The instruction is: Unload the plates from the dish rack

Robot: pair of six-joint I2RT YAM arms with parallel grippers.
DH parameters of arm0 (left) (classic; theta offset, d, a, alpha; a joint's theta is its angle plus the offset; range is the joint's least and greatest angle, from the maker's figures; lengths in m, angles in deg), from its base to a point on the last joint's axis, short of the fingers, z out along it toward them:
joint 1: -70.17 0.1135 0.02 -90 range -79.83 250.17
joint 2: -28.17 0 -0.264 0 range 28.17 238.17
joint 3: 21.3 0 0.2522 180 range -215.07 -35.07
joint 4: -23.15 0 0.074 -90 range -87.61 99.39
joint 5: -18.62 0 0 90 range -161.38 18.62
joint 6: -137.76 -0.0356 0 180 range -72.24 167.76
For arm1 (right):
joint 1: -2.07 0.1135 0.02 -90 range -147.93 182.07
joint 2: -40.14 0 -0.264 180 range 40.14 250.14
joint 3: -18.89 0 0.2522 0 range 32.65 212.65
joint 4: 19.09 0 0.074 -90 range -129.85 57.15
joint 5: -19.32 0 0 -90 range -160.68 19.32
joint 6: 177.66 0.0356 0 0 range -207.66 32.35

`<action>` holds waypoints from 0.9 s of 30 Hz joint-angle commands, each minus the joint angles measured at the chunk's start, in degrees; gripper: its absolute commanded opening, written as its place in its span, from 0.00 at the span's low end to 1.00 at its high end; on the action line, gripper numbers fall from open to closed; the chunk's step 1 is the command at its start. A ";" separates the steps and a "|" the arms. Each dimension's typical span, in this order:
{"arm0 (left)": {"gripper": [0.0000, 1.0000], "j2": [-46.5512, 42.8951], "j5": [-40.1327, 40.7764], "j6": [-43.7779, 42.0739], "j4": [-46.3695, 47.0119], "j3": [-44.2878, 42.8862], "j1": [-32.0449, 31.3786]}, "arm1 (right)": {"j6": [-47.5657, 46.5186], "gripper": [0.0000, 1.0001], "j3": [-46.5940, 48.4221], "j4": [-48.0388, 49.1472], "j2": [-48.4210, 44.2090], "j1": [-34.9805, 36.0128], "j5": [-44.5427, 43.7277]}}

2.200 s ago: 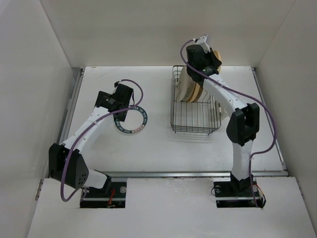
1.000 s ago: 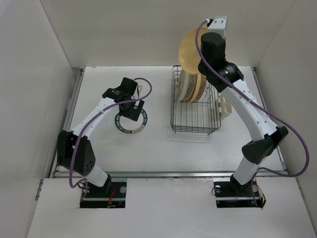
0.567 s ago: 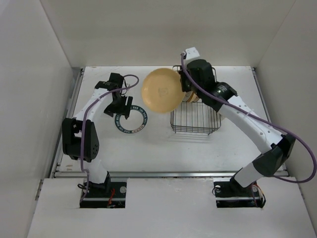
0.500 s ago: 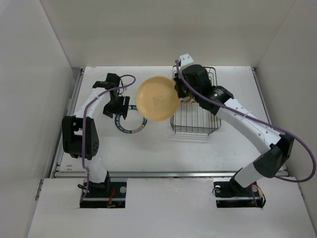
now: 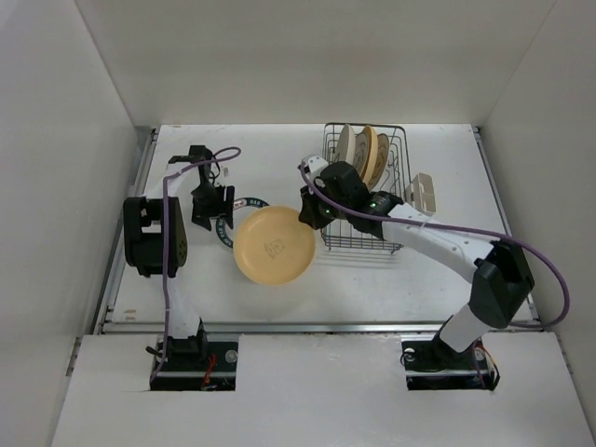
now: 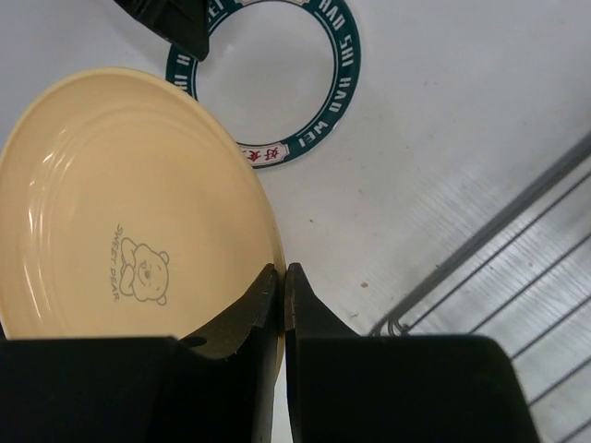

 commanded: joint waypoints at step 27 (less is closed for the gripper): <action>0.00 12.66 -11.86 6.28 5.80 -10.93 7.72 | -6.04 0.00 10.14 -0.18 23.22 3.19 6.74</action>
